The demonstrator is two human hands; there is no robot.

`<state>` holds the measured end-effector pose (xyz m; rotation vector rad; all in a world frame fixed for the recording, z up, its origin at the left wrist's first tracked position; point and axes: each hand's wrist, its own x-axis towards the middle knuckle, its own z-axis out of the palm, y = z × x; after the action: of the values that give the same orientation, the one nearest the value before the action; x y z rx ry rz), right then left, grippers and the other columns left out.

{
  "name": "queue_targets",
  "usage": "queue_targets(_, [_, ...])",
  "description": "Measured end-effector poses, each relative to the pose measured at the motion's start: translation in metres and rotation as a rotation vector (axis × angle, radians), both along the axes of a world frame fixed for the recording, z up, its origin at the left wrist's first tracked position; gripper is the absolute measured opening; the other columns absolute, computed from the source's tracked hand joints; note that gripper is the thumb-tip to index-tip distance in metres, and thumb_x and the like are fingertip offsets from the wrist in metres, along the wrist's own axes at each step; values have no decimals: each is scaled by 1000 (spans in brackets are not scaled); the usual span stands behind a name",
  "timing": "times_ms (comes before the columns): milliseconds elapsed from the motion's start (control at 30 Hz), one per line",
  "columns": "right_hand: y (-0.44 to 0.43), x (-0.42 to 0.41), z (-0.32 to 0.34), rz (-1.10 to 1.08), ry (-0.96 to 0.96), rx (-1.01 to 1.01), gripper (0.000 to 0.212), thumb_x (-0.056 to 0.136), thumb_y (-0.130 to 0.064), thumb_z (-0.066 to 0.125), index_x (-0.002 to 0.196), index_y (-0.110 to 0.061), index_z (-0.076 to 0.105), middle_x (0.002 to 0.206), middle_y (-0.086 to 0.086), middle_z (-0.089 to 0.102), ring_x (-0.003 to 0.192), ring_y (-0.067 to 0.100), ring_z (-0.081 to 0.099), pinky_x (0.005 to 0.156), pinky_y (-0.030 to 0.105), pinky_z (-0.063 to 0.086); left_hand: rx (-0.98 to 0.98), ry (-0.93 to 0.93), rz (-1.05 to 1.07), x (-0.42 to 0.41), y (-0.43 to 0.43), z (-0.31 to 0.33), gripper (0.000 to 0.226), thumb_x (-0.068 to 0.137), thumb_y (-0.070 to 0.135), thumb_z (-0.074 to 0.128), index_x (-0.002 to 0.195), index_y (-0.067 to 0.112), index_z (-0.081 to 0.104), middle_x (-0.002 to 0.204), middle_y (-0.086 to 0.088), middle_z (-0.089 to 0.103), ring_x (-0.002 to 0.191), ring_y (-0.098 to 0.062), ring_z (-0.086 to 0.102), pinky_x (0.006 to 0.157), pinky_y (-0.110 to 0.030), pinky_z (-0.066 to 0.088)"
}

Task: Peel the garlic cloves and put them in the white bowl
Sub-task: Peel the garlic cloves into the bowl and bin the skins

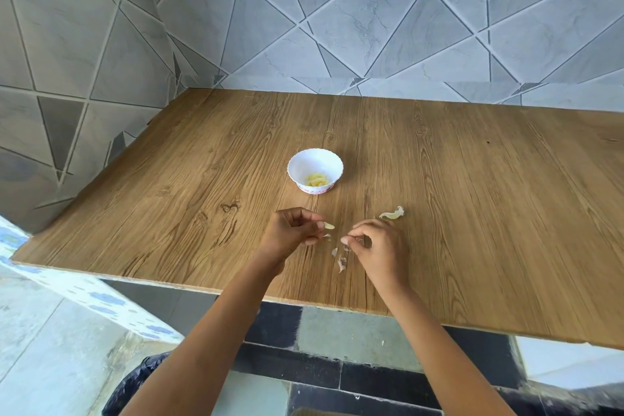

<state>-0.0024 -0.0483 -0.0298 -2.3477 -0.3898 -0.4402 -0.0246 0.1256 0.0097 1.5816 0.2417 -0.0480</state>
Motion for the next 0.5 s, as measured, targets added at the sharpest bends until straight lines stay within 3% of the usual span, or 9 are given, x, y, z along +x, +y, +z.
queue_targets(67, [-2,0,0,-8,16,23,17,68,-26,83,69,-17,70,77,-4,70,76,19,64,66,37,53,43,4,43,2,3,0,7,84,-2,66,90,-4,67,69,-6,68,57,-9,62,54,-17,50])
queue_targets(133, [-6,-3,0,-3,-17,10,16,75,-28,78,80,-14,71,81,-3,71,78,18,65,68,36,54,120,4,126,8,10,-1,4,82,-2,67,84,1,67,69,-6,66,57,-11,58,54,-20,48])
queue_targets(233, [-18,-13,-6,-47,-48,-69,32,85,-33,62,102,-6,70,98,6,72,91,24,68,83,43,54,245,13,278,24,27,-3,11,79,3,72,76,11,65,69,-4,63,60,-13,55,59,-25,46])
queue_targets(367, [-35,-26,-25,-121,16,-267,56,90,-43,38,120,-2,62,122,15,63,116,31,58,104,47,36,362,76,366,39,44,-12,16,74,10,78,70,15,64,65,-2,61,60,-16,54,64,-33,49])
queue_targets(500, [-38,-28,-32,-155,66,-306,59,91,-44,33,122,-2,61,131,16,56,124,32,52,105,47,30,565,88,299,40,42,-21,6,79,11,72,78,13,66,78,-2,66,75,-19,59,68,-31,48])
